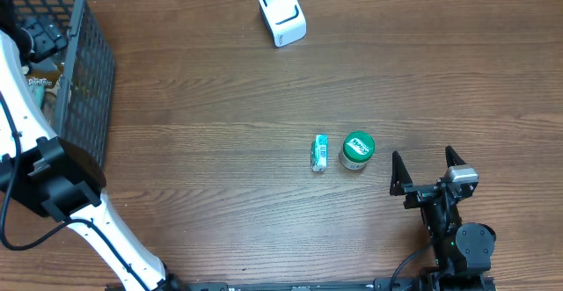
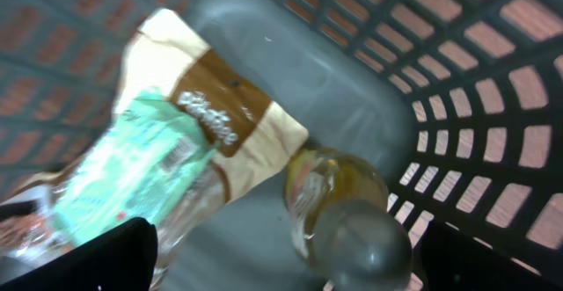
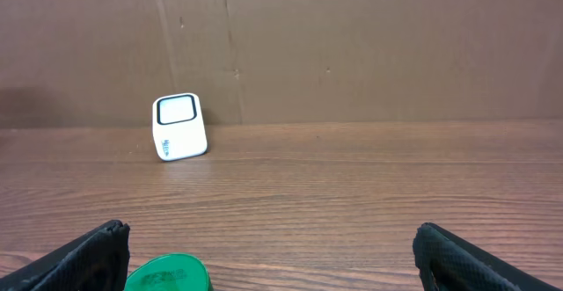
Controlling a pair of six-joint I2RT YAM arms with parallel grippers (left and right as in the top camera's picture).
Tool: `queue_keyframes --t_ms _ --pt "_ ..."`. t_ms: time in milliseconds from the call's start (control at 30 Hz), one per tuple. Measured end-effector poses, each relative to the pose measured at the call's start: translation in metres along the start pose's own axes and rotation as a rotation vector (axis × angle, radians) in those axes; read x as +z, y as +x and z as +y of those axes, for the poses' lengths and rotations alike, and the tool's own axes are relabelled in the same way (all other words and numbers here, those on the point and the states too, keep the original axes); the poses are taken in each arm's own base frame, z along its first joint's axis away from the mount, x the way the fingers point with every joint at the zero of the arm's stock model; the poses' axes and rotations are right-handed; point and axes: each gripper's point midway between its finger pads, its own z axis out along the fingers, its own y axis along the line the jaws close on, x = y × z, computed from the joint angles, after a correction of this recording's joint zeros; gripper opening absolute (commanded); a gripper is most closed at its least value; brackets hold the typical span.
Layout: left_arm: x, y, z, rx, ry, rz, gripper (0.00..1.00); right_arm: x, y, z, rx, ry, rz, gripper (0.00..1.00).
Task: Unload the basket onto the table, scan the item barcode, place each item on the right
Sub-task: 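Grasp the yellow oil bottle in the basket with the left gripper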
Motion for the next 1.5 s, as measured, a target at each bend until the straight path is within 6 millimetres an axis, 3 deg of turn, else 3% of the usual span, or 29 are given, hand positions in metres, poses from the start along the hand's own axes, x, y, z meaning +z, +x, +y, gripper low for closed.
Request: queue_keyframes --t_ms 100,367,533,700,900,1033,1233,1500 --pt "0.014 0.006 -0.006 0.017 0.033 0.021 0.93 0.000 0.000 0.000 0.000 0.000 0.000 1.00" --pt "0.040 0.017 -0.011 0.037 0.063 0.043 0.77 0.000 0.000 0.000 0.000 0.000 0.000 1.00" --pt "0.063 0.025 -0.012 0.034 0.070 0.048 0.55 0.000 0.000 0.000 0.000 0.000 -0.001 1.00" --pt "0.064 0.021 -0.016 0.027 0.088 0.029 0.32 0.000 0.000 0.000 0.000 0.000 -0.001 1.00" --pt "0.056 0.028 -0.015 0.021 0.083 0.066 0.26 0.000 0.000 0.000 0.000 0.000 -0.001 1.00" --pt "0.031 0.026 -0.014 0.000 0.078 0.087 0.27 0.000 0.000 0.000 0.000 0.000 0.000 1.00" --pt "-0.035 0.004 -0.015 -0.027 0.089 0.014 0.27 0.000 0.000 0.000 0.001 0.000 -0.001 1.00" --pt "-0.159 0.008 -0.015 -0.050 0.121 -0.127 0.27 0.000 0.000 0.000 0.000 0.000 0.000 1.00"
